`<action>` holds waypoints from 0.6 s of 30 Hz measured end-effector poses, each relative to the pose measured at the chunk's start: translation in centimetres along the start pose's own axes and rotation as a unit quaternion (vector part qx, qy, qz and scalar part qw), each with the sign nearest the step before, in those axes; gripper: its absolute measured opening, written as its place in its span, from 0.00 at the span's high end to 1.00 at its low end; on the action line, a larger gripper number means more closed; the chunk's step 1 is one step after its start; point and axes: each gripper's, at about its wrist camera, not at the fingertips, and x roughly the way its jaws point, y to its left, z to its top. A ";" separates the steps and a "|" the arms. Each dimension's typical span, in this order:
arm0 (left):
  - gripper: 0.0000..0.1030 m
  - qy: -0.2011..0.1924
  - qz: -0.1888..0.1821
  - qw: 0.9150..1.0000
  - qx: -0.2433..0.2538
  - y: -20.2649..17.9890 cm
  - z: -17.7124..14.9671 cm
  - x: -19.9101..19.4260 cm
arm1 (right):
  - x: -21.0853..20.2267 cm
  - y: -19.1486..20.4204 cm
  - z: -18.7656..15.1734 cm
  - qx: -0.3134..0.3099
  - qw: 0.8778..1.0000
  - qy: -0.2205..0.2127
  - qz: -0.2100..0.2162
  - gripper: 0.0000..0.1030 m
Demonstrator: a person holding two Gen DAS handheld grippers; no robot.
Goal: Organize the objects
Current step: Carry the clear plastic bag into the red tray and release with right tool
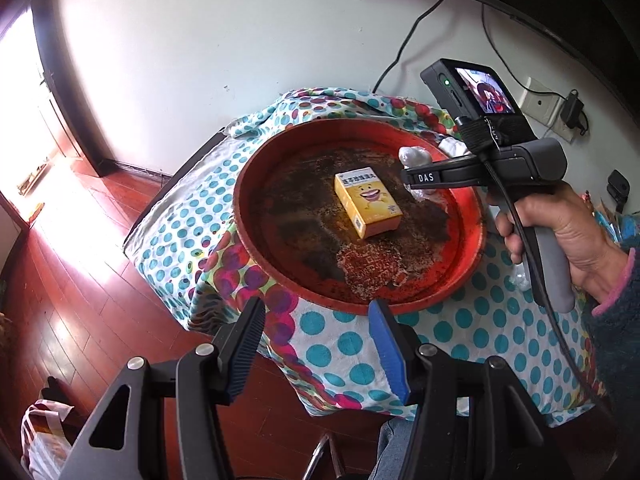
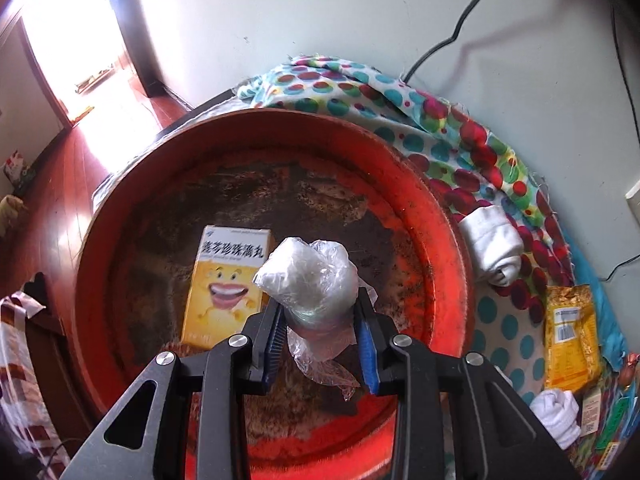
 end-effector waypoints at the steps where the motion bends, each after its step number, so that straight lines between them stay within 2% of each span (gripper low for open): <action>1: 0.46 0.001 -0.001 1.000 -0.002 0.1 0.1 0.1 | 0.3 0.0 0.2 0.000 1.000 0.001 -0.002 0.70; 4: 0.46 0.002 -0.003 1.000 -0.003 0.1 0.4 0.4 | 0.7 0.0 0.8 -0.002 1.000 -0.001 -0.004 0.67; 8: 0.46 0.002 -0.005 1.000 0.000 -0.2 0.7 0.7 | 0.7 0.3 1.2 -0.011 1.000 -0.010 -0.016 0.40; 13: 0.46 0.004 -0.008 1.000 0.001 -0.8 0.8 1.0 | -0.6 0.1 0.6 -0.017 0.999 -0.032 -0.021 0.40; 18: 0.46 -0.005 -0.010 1.000 0.009 -2.3 1.1 1.1 | -5.5 -1.6 -3.3 -0.019 0.996 -0.076 -0.030 0.40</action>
